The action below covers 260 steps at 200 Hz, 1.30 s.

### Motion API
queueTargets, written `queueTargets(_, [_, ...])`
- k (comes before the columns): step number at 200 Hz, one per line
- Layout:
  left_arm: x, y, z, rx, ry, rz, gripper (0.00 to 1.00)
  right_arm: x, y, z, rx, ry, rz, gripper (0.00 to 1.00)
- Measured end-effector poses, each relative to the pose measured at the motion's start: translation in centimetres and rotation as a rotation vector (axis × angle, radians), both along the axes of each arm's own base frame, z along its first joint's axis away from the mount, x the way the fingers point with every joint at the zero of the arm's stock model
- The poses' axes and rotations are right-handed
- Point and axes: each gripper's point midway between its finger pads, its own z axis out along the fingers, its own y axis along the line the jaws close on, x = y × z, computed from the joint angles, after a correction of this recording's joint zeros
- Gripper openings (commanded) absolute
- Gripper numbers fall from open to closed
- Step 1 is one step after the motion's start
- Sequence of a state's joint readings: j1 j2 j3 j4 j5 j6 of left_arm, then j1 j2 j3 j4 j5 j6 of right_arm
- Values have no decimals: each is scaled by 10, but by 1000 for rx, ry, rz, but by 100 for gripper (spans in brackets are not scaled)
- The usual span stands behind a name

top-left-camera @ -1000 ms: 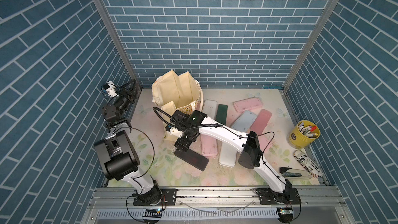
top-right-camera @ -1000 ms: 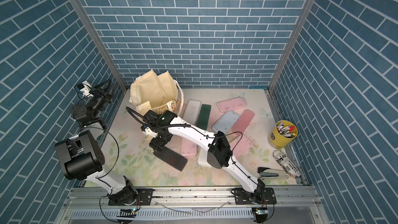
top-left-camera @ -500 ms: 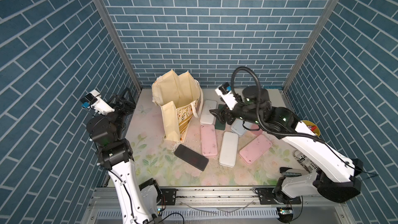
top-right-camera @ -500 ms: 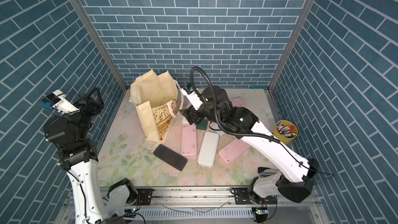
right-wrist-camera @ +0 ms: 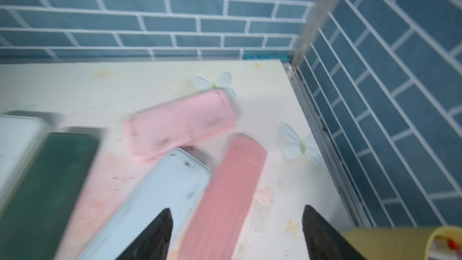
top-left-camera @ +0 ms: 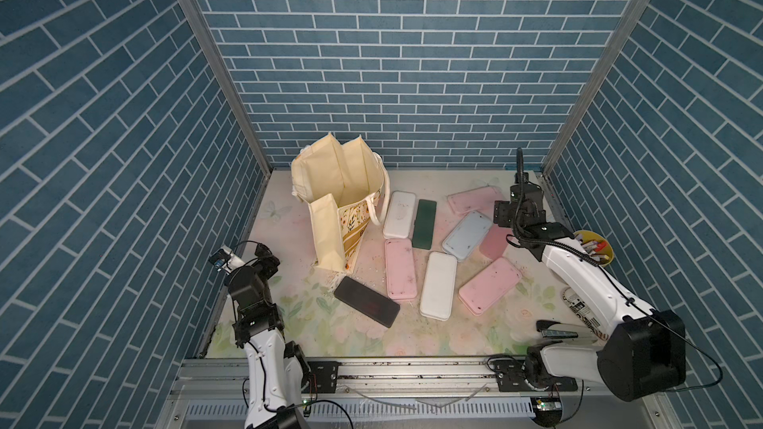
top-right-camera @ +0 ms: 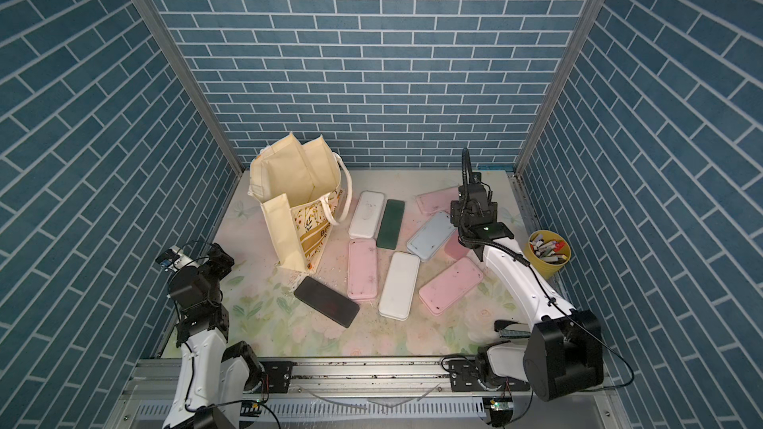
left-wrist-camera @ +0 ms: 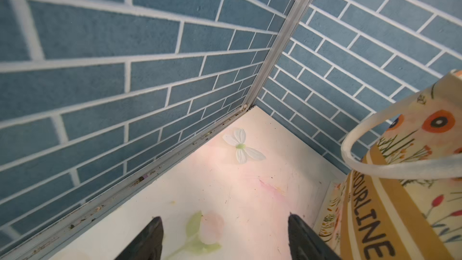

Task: Take out the pencil case from the canvas bag
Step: Reset both arms

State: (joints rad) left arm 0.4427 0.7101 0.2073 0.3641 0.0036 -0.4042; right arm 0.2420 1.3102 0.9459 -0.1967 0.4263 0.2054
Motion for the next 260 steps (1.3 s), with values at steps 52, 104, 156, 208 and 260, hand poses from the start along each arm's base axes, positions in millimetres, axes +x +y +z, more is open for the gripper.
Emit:
queueTargets(52, [25, -39, -42, 142, 97, -157, 83, -6, -61, -90, 25, 114, -182, 82])
queueTargets(104, [43, -54, -57, 190, 101, -282, 83, 5, -67, -84, -32, 6, -141, 82])
queueTargets(156, [63, -77, -65, 193, 33, -431, 83, -7, -63, -124, 35, -56, -30, 84])
queueTargets(208, [70, -77, -61, 200, -7, -434, 85, -8, -55, -130, 104, -143, 54, 84])
queueTargets(260, [71, -75, -54, 204, -33, -420, 91, -2, -51, -119, 105, -190, 84, 99])
